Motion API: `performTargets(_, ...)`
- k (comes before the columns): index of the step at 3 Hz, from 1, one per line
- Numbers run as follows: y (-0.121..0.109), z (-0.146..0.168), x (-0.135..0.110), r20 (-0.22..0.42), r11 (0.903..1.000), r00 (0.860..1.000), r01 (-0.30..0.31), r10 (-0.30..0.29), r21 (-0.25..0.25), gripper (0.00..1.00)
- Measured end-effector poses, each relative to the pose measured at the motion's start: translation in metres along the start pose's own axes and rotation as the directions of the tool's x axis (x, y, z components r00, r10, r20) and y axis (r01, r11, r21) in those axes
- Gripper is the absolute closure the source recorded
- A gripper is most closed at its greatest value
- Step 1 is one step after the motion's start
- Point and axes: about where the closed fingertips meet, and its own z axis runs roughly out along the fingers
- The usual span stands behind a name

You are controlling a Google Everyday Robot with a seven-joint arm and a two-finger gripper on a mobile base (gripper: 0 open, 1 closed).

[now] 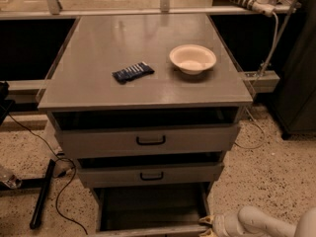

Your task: Open bottom drawer

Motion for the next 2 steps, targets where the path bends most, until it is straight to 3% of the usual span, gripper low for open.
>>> performTargets(1, -0.001, -0.002, -0.002, -0.001, 1.0, 1.0, 0.007, -0.007, 0.006, 1.0)
performTargets(2, 0.012, -0.005, 0.0, -0.002, 0.9999, 1.0, -0.008, 0.008, 0.012, 0.81)
